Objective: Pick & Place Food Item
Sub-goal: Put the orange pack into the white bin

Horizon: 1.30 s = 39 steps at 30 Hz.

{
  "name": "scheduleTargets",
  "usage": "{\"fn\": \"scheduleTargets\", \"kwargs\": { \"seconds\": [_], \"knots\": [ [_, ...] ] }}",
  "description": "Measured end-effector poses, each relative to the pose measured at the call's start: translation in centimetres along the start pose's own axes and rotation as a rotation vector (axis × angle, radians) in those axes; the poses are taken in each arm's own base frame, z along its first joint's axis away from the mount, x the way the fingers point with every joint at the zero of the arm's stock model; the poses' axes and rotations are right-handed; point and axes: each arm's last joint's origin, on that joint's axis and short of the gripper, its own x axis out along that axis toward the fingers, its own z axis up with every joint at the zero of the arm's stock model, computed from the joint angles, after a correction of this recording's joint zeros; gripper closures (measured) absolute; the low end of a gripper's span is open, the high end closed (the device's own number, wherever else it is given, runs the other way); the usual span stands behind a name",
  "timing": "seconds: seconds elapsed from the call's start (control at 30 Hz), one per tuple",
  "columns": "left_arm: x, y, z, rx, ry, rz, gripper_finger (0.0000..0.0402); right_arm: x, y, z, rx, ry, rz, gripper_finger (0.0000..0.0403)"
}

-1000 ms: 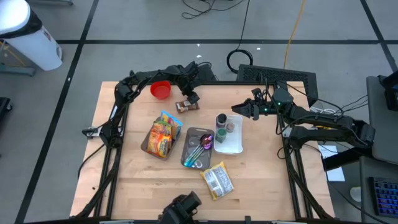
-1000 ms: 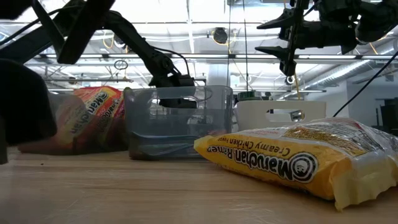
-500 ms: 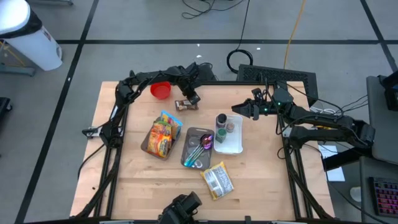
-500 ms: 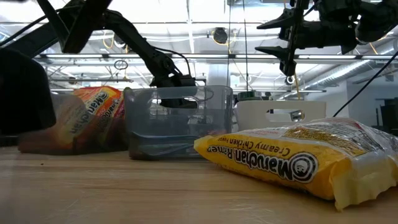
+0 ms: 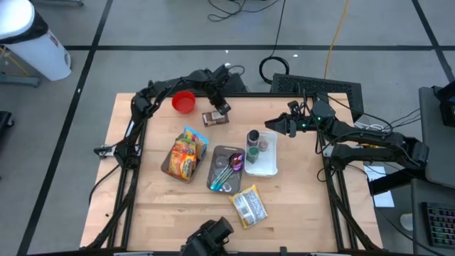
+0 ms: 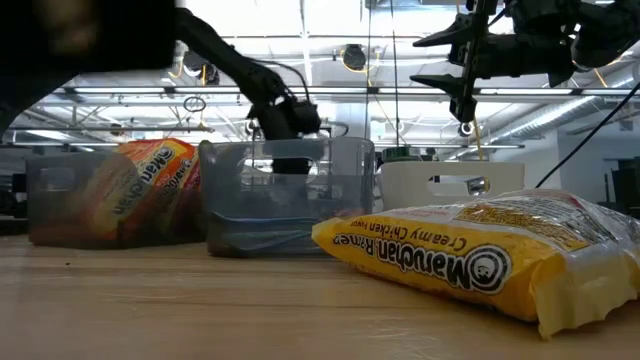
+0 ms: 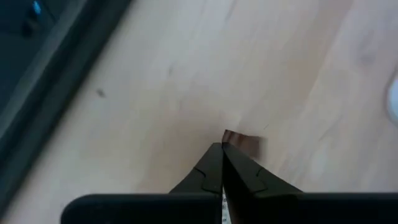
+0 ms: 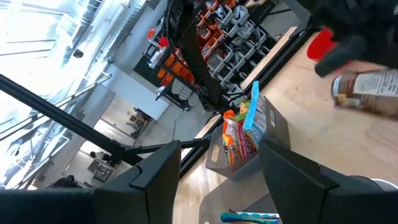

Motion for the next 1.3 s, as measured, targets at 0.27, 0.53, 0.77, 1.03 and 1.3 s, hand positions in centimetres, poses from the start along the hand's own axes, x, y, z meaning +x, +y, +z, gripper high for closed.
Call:
{"fn": "scheduleTargets", "kwargs": {
  "seconds": [0.27,0.53,0.77,1.03,1.3],
  "knots": [
    [-5.4,-1.6,3.9,0.072,-0.152,0.025,0.0399,0.0,0.0,0.0,-0.003,0.000,0.001,0.0193],
    [-9.5,-4.0,6.0,0.115,-0.269,-0.026,0.0400,0.0,0.0,0.0,-0.028,0.000,0.002,0.0193],
    [-13.7,-8.7,7.5,0.159,-0.450,-0.152,0.0400,-0.2,0.0,0.3,-0.177,-0.024,0.003,0.0193],
    [-16.5,-14.6,6.7,0.212,-0.527,-0.193,0.0401,-1.4,2.2,5.0,-0.435,-0.095,-0.105,0.0193],
    [-16.6,-17.4,7.0,0.227,-0.607,-0.238,0.0401,-0.9,5.9,9.3,-0.697,0.123,-0.247,0.0193]
  ]
}}
